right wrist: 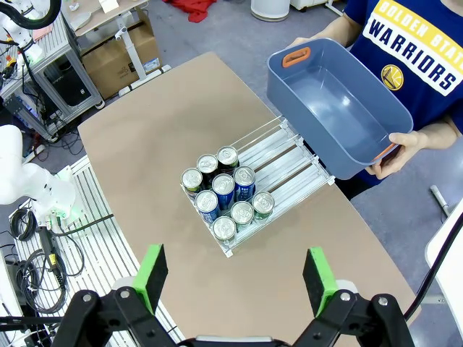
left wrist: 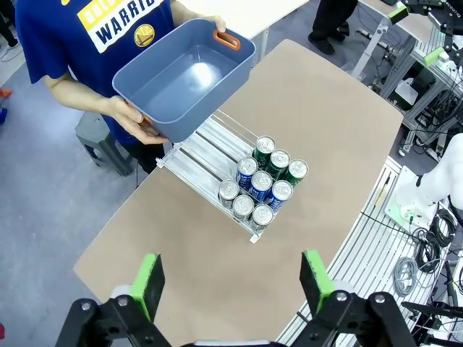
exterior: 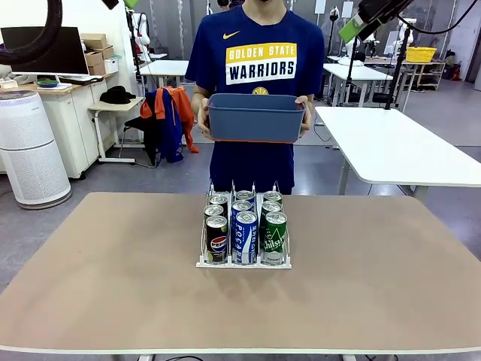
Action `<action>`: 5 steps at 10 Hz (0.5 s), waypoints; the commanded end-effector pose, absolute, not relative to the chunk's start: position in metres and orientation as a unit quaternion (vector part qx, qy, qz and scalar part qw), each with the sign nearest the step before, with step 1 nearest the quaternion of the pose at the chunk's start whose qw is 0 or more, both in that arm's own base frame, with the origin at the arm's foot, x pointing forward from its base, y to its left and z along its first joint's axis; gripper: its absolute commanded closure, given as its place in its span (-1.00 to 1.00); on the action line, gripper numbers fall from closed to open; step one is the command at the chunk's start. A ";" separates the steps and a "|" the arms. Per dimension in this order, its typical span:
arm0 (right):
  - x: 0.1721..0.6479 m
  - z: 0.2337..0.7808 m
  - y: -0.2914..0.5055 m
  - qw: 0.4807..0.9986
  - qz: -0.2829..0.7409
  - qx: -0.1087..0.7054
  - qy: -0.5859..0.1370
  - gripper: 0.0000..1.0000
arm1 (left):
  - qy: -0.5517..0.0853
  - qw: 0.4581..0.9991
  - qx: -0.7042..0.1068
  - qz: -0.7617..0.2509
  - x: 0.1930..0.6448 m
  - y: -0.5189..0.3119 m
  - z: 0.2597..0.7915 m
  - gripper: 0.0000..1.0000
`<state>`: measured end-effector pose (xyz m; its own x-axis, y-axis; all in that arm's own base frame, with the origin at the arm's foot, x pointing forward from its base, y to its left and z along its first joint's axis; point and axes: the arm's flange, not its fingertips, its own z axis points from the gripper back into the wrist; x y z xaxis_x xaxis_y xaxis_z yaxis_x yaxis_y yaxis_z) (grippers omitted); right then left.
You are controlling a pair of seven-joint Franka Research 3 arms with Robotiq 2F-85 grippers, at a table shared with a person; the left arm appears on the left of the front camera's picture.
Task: Fill the beverage cans into the dispenser.
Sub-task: Place the picked Pepsi coke in the line of the Automatic Can Dispenser with the same cans.
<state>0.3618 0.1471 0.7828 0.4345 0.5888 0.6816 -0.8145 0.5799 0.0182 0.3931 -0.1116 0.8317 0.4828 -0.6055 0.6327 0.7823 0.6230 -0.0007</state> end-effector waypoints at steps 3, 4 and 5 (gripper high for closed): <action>0.361 0.783 0.147 0.828 0.426 0.177 -0.318 -1.00 | -0.305 0.849 -0.145 -0.407 0.392 -0.110 0.831 -1.00; 0.361 0.783 0.147 0.828 0.426 0.177 -0.318 -1.00 | -0.305 0.849 -0.145 -0.407 0.392 -0.110 0.831 -1.00; 0.361 0.783 0.147 0.828 0.426 0.177 -0.318 -1.00 | -0.305 0.849 -0.145 -0.407 0.392 -0.110 0.831 -1.00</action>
